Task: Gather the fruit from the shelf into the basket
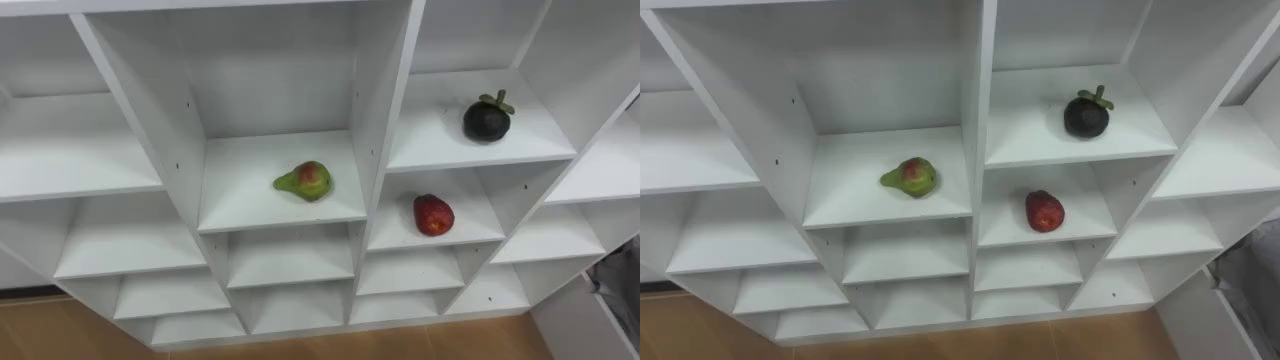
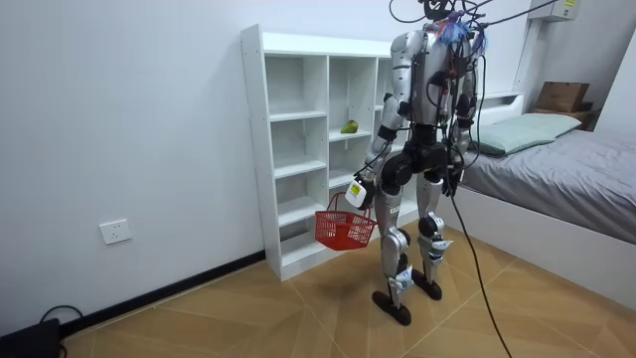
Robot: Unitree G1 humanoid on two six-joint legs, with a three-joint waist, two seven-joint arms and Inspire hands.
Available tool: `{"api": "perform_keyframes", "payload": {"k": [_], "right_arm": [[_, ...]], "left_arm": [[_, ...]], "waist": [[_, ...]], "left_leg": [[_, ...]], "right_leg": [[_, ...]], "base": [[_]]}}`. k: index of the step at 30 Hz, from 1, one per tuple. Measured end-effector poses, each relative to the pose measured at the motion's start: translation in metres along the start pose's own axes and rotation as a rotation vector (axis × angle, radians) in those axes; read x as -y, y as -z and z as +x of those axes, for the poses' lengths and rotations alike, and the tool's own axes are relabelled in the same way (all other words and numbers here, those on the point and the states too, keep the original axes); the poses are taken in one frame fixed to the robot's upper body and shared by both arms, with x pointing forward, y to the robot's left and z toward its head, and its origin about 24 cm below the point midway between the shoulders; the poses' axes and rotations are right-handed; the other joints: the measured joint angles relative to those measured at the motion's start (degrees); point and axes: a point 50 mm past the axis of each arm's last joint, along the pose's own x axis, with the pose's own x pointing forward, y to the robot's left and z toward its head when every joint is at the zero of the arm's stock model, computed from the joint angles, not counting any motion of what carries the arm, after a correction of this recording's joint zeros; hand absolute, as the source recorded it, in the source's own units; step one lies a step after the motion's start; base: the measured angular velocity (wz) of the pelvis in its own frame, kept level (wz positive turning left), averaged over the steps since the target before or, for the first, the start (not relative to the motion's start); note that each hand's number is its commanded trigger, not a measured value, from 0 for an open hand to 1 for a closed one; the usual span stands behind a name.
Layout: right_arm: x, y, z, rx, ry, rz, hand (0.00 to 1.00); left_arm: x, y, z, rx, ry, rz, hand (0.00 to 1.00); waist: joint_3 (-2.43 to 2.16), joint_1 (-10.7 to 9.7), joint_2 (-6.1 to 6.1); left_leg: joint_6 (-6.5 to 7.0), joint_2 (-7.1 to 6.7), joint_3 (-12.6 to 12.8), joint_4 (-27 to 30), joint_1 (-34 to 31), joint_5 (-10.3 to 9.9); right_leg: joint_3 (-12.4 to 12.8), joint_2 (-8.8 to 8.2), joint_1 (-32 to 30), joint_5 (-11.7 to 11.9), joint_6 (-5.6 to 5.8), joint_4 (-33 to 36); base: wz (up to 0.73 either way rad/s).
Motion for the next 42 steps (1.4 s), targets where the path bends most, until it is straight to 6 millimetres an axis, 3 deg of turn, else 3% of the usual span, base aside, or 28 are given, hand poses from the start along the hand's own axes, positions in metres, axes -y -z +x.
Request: {"api": "perform_keyframes", "payload": {"k": [6,7,9,11,12,13,22,42], "right_arm": [[0.0014,-0.0010,0.0000,0.002,0.005,-0.002,0.00],[0.0014,-0.0011,0.0000,0.003,0.005,-0.002,0.00],[0.0015,-0.0009,0.0000,0.002,0.005,-0.002,0.00],[0.0017,-0.0005,0.0000,0.000,0.005,0.001,0.00],[0.0016,-0.0002,0.0000,-0.002,0.007,0.001,0.00],[0.0015,-0.0001,0.0000,-0.003,0.008,0.002,0.00],[-0.0016,0.0023,0.0000,-0.016,0.010,0.012,0.00],[-0.0021,0.0028,0.0000,-0.017,0.017,0.028,0.00]], "left_arm": [[0.0014,-0.0006,0.0002,0.000,0.023,-0.008,1.00],[0.0017,-0.0009,0.0003,0.000,0.025,-0.009,0.92],[0.0017,-0.0006,0.0003,0.000,0.026,-0.009,0.92],[0.0018,-0.0005,0.0003,-0.001,0.026,-0.010,0.83],[0.0017,0.0001,0.0002,-0.004,0.026,-0.010,0.84],[0.0017,0.0005,0.0002,-0.006,0.025,-0.010,1.00],[-0.0010,0.0056,-0.0001,-0.029,0.013,-0.029,1.00],[-0.0012,0.0053,0.0000,-0.031,0.016,-0.031,1.00]], "waist": [[-0.02,-0.09,0.34],[-0.04,-0.09,0.37],[-0.04,-0.09,0.39],[-0.03,-0.24,0.36],[-0.04,-0.22,0.30],[-0.04,-0.22,0.28],[-0.18,-0.21,-0.60],[-0.11,-0.37,-0.53]], "left_leg": [[0.00,0.00,0.05,-0.01,0.00,0.00],[0.00,0.00,0.05,0.01,0.12,0.00],[0.00,0.00,0.06,0.03,0.25,0.00],[0.00,0.00,0.10,0.04,0.24,0.00],[0.00,0.00,0.10,0.04,0.24,0.00],[0.00,0.00,0.10,0.04,0.26,0.00],[0.01,0.00,0.09,0.08,0.28,0.01],[0.01,0.00,0.09,0.08,0.33,0.01]], "right_leg": [[-0.25,0.00,0.04,0.00,0.00,-0.02],[-0.29,0.00,-0.02,0.00,0.00,-0.02],[-0.25,0.01,0.00,0.00,0.00,0.01],[-0.28,0.00,0.01,0.00,0.00,0.02],[-0.30,0.00,0.01,0.00,0.00,0.02],[-0.29,0.00,0.01,0.00,0.00,0.03],[-0.27,-0.01,0.04,-0.02,0.03,0.00],[-0.13,-0.01,0.13,-0.02,0.04,0.03]], "base": [[0.00],[0.00],[0.00],[0.00],[0.00],[0.00],[0.00],[0.00]]}}
